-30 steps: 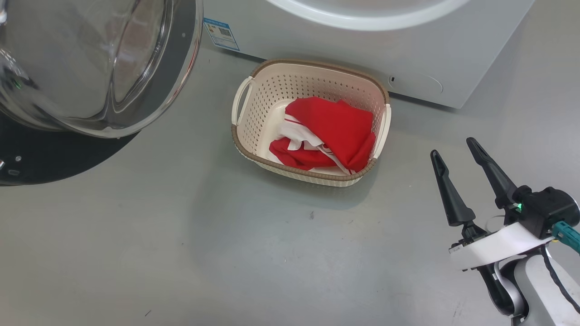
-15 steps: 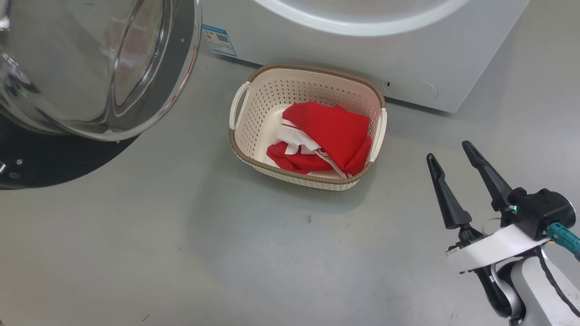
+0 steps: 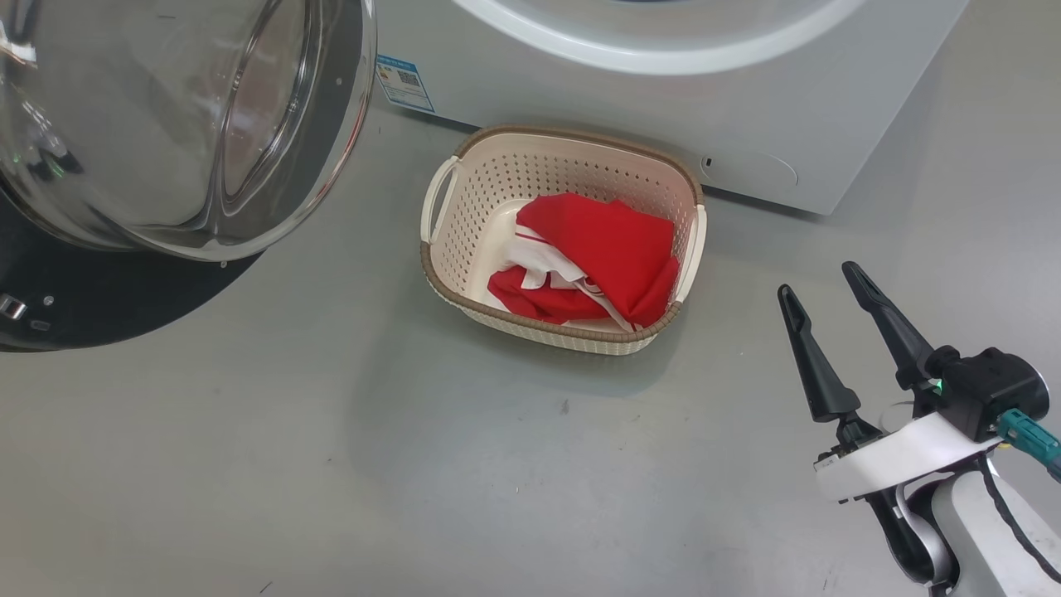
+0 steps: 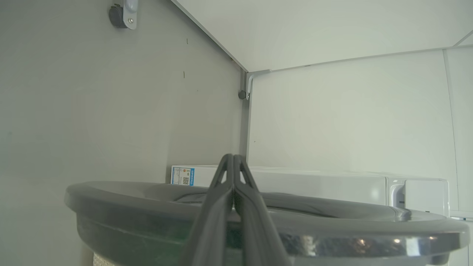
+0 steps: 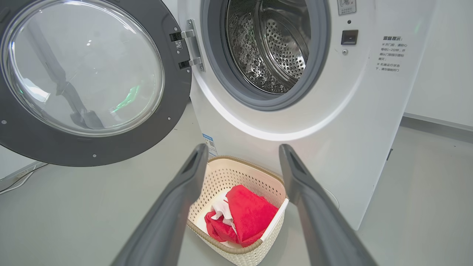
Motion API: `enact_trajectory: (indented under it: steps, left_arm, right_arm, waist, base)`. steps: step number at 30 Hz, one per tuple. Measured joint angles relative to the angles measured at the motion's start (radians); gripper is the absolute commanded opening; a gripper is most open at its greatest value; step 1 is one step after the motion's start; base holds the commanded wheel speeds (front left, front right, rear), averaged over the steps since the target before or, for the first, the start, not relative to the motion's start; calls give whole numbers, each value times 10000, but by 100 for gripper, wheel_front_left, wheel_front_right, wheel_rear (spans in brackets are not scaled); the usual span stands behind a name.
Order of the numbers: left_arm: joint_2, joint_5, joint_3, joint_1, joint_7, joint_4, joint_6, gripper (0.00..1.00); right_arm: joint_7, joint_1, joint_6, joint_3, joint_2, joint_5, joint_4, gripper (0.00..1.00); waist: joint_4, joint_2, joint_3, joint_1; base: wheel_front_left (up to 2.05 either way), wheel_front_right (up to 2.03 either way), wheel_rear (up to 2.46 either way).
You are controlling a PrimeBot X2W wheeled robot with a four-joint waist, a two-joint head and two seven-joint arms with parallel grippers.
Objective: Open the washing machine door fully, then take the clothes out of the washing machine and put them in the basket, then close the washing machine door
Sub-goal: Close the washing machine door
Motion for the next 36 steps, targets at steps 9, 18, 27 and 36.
enact_trajectory:
  steps: [9, 18, 27, 36]
  left_arm:
    - [27, 23, -343, 1, 761, -96, 4, 0]
    - [-201, 65, -882, 101, 1630, -384, -6, 0]
    - [-364, 63, -1281, 639, 2477, -644, -182, 0]
    - [-677, -173, -1593, 1145, 3624, -1066, -619, 0]
  right_arm:
    - [-2, -24, 0, -17, 17, 48, 88, 100]
    - [-31, -29, 0, -38, 94, 59, 236, 100]
    - [-31, -29, 0, -33, 219, 61, 355, 100]
    - [-33, -29, 0, -23, 320, 61, 472, 100]
  waist:
    - [23, 0, -80, 0]
    - [61, 0, -218, 0]
    - [82, 0, -373, 0]
    - [76, 0, -560, 0]
  base:
    - [0, 0, 0]
    - [0, 0, 0]
    - [0, 0, 0]
    - [0, 0, 0]
